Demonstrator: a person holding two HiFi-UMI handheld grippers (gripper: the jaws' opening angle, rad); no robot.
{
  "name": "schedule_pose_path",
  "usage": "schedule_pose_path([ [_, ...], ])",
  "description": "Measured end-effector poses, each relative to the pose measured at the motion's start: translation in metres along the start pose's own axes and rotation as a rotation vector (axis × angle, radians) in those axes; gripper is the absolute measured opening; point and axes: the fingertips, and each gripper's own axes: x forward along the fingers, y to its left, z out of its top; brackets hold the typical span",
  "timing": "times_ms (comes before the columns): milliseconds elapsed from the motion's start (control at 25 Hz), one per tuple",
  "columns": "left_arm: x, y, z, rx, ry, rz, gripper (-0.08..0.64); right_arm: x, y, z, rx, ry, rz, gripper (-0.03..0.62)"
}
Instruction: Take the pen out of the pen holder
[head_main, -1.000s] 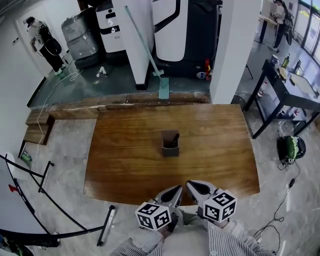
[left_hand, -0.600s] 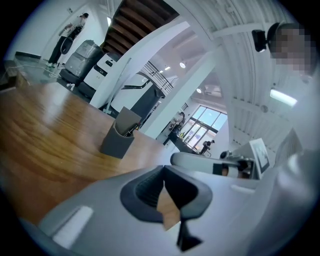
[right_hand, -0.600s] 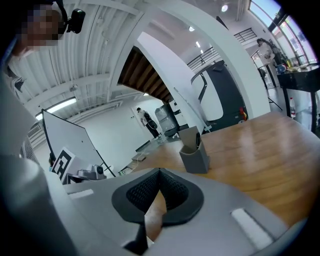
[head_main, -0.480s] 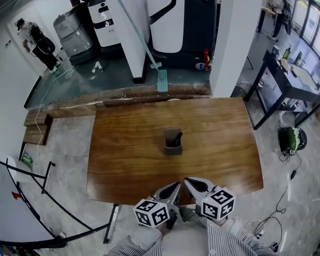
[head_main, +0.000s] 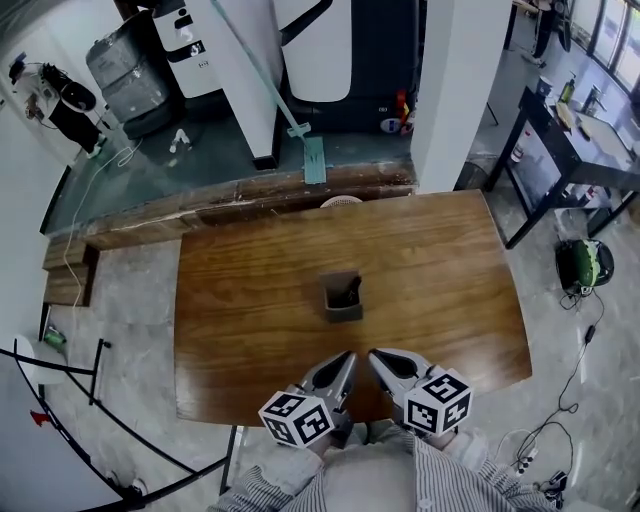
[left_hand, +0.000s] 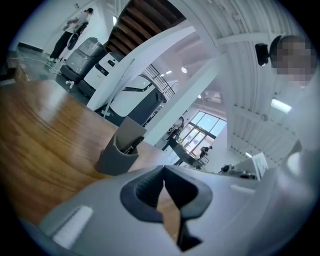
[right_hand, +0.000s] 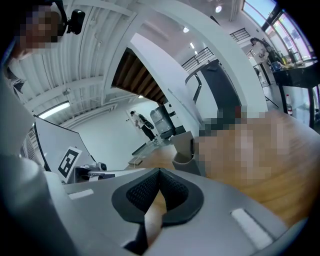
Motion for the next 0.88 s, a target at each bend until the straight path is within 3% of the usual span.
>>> schedule_pose_path([
  [160,0.014,0.013,0.013,-0.012,-0.001,0.004,0.008,0.014,-0.011,0.006,-0.006,0.017,-0.007,0.000],
  [440,0.039,0.029,0.034,0.043,0.009,0.043,0.008,0.031,-0.033,0.016,0.028,0.015,-0.014,0.000],
  [880,0.079,0.043,0.040,0.231,0.073,0.081,0.008,0.038,-0.062,0.008,0.107,0.018,0.005,0.000],
])
